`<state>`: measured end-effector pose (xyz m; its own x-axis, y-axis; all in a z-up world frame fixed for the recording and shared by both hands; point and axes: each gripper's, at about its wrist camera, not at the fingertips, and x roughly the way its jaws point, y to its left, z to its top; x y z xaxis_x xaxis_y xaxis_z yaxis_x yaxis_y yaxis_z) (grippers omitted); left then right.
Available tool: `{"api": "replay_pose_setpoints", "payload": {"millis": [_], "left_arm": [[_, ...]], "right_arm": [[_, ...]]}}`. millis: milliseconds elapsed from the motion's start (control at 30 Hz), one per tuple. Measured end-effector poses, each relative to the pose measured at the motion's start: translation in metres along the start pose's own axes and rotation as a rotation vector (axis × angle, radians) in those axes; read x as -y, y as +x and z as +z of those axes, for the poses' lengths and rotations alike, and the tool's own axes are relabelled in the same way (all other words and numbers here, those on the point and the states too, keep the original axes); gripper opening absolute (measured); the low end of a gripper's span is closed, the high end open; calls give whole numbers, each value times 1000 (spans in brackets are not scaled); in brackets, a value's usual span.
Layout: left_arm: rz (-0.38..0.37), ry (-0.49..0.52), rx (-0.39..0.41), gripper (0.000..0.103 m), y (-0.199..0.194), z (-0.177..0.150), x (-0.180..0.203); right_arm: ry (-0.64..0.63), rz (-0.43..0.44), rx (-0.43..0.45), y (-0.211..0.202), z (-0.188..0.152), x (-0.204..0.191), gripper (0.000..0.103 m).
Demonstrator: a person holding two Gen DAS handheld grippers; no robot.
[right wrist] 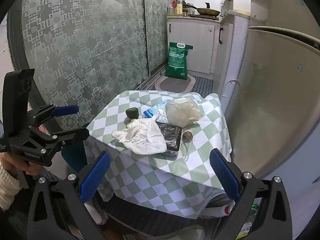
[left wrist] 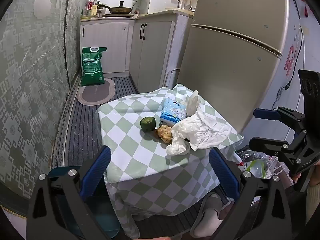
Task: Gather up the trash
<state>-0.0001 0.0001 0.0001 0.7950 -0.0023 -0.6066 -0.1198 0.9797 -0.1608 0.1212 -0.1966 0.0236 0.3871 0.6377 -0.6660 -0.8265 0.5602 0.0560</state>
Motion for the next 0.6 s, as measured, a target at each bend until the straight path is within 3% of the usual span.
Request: {"api": "replay_pose_setpoints", "payload": {"millis": [600], "left_arm": [[2, 4, 1, 100, 1, 1, 2]], "right_arm": [[4, 0, 8, -3, 0, 0, 100]]}}
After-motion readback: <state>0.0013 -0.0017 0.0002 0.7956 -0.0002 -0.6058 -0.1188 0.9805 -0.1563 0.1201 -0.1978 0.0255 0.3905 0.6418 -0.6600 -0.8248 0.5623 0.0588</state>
